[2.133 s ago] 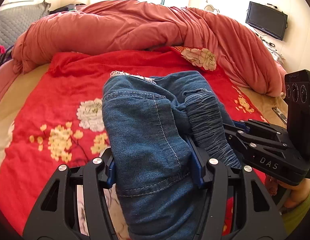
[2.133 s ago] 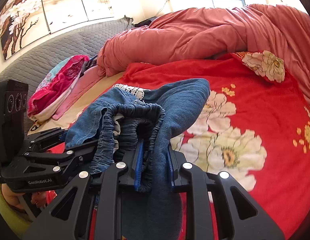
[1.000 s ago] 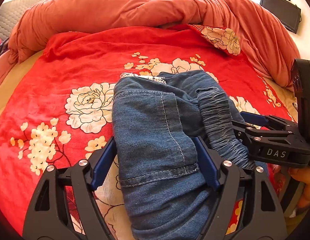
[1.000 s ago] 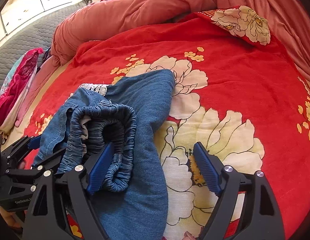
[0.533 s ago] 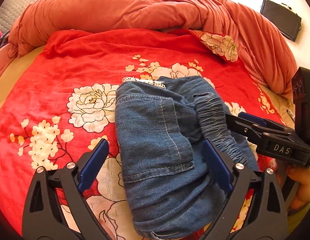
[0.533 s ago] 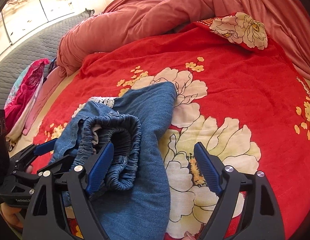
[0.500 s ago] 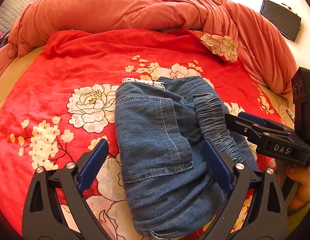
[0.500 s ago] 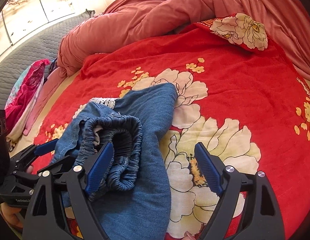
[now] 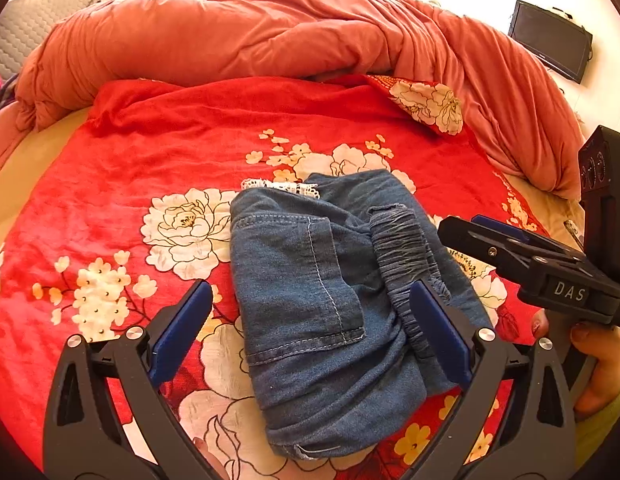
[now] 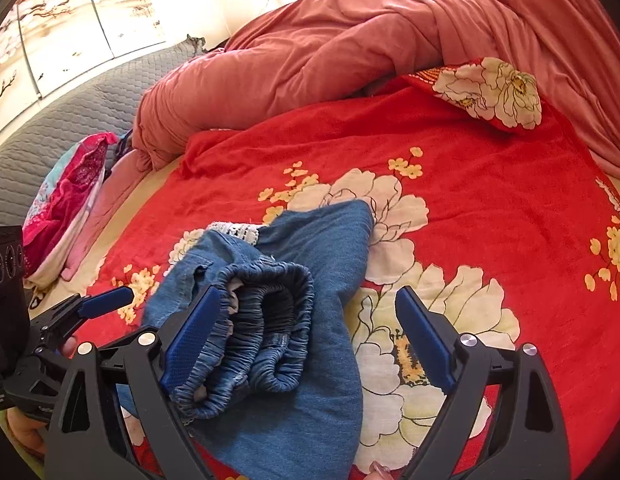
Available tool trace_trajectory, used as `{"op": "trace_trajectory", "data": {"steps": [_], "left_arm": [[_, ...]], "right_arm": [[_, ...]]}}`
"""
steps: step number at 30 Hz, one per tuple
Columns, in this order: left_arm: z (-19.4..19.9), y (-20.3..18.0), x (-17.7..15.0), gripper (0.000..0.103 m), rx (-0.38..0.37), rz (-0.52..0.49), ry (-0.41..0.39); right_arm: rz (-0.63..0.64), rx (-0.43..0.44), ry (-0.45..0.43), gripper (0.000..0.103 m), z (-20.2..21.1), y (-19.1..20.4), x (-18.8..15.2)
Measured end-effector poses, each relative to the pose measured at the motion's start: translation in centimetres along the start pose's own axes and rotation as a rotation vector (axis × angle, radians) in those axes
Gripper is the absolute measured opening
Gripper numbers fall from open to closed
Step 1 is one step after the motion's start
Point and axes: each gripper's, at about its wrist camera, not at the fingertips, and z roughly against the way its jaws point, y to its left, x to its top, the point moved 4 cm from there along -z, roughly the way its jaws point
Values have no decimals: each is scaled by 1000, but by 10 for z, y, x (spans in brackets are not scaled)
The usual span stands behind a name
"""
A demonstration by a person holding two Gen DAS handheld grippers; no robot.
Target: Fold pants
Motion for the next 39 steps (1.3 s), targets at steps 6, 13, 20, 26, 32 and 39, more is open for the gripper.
{"op": "trace_trajectory", "data": {"steps": [6, 13, 20, 26, 32, 39], "left_arm": [[6, 0, 3, 93, 10, -5, -8], [16, -1, 5, 93, 23, -12, -27], [31, -5, 5, 93, 30, -26, -49], [45, -5, 6, 93, 47, -34, -74], [57, -6, 0, 93, 63, -36, -92], [72, -9, -9, 93, 70, -38, -108]], "right_arm": [[13, 15, -35, 89, 12, 8, 6], [31, 32, -65, 89, 25, 17, 12], [52, 40, -93, 98, 40, 28, 13], [64, 44, -113, 98, 54, 34, 13], [84, 38, -126, 98, 64, 39, 9], [83, 36, -137, 98, 74, 43, 4]]}}
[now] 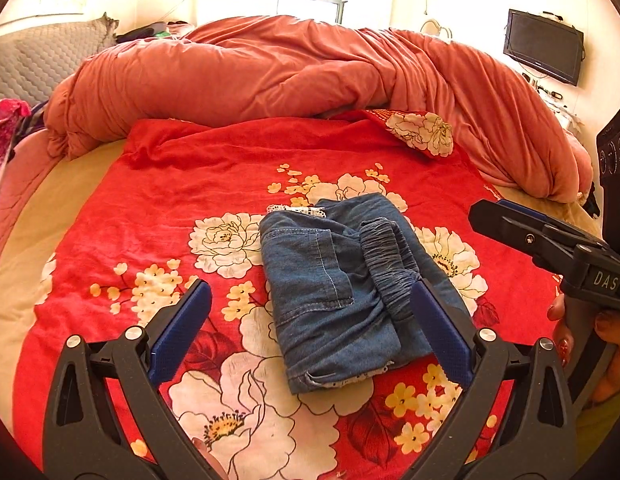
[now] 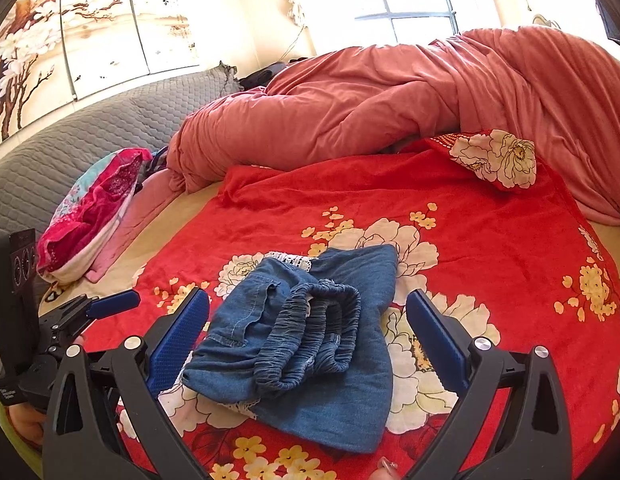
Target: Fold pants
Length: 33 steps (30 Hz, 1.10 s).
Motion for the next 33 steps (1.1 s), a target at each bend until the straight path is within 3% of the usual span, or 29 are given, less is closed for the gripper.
{"op": "trace_trajectory", "data": {"steps": [8, 33], "left_arm": [[18, -3, -13, 93, 27, -9, -16], [48, -3, -60, 94, 35, 51, 39]], "right_arm": [[4, -12, -13, 98, 17, 5, -12], [12, -68, 7, 98, 72, 3, -49]]}}
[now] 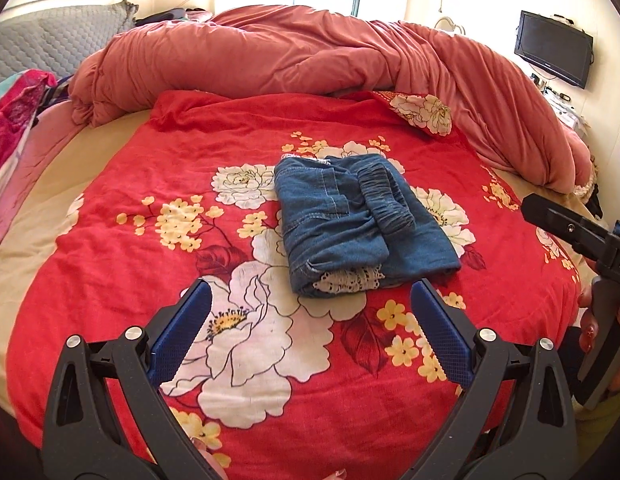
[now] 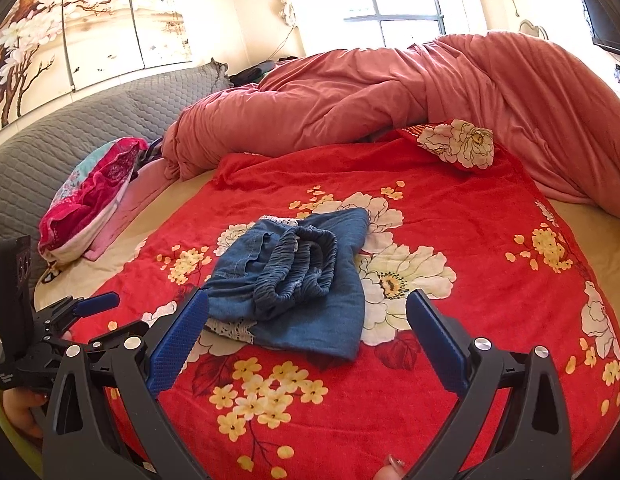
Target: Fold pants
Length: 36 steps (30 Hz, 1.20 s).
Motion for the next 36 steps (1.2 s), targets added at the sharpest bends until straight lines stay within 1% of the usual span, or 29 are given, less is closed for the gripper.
{"op": "trace_trajectory", "data": {"steps": [8, 14, 16, 18, 24, 29, 36], "left_arm": [[8, 2, -11, 93, 4, 15, 7], [12, 1, -21, 94, -1, 26, 18], [11, 1, -26, 94, 5, 30, 30], [11, -1, -31, 94, -7, 35, 45], [13, -5, -44, 94, -10, 42, 55], [10, -9, -58, 94, -17, 69, 68], [9, -16, -68, 94, -16, 68, 67]], "right_arm": [[4, -7, 1, 98, 13, 0, -10], [4, -19, 25, 98, 17, -3, -23], [6, -22, 33, 98, 18, -3, -28], [11, -26, 43, 98, 20, -3, -32], [9, -33, 63, 98, 23, -5, -46], [12, -33, 81, 98, 24, -6, -60], [5, -33, 103, 98, 22, -7, -78]]}}
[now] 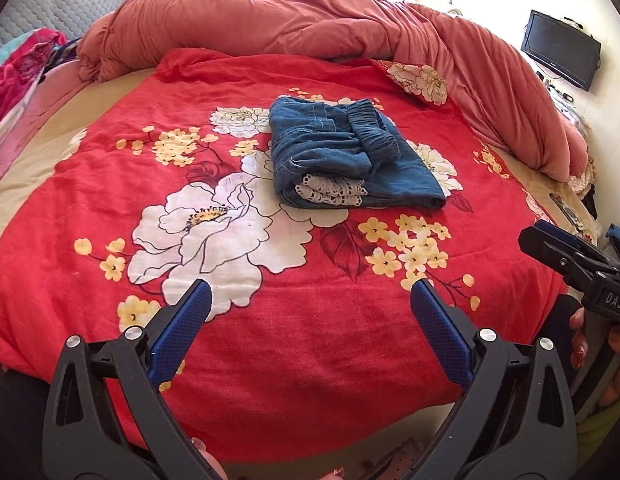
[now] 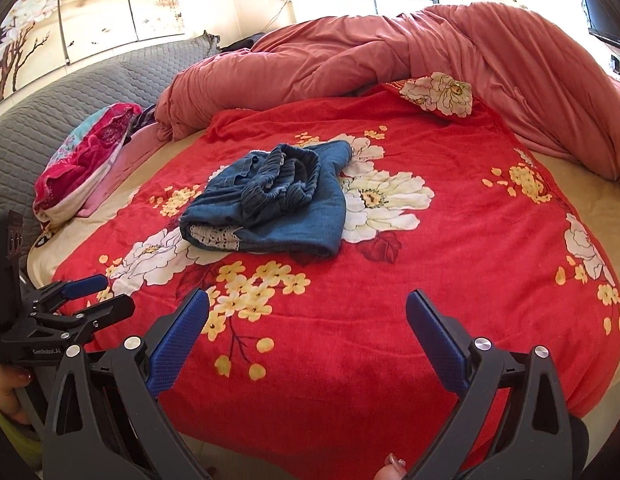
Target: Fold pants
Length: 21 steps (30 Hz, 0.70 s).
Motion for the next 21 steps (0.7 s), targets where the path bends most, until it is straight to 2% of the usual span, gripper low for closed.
{"op": "trace_trajectory", "data": {"steps": [21], "left_arm": [[-22, -2, -17, 94, 27, -8, 1]], "right_arm": [[31, -70, -10, 98, -27, -6, -25]]}}
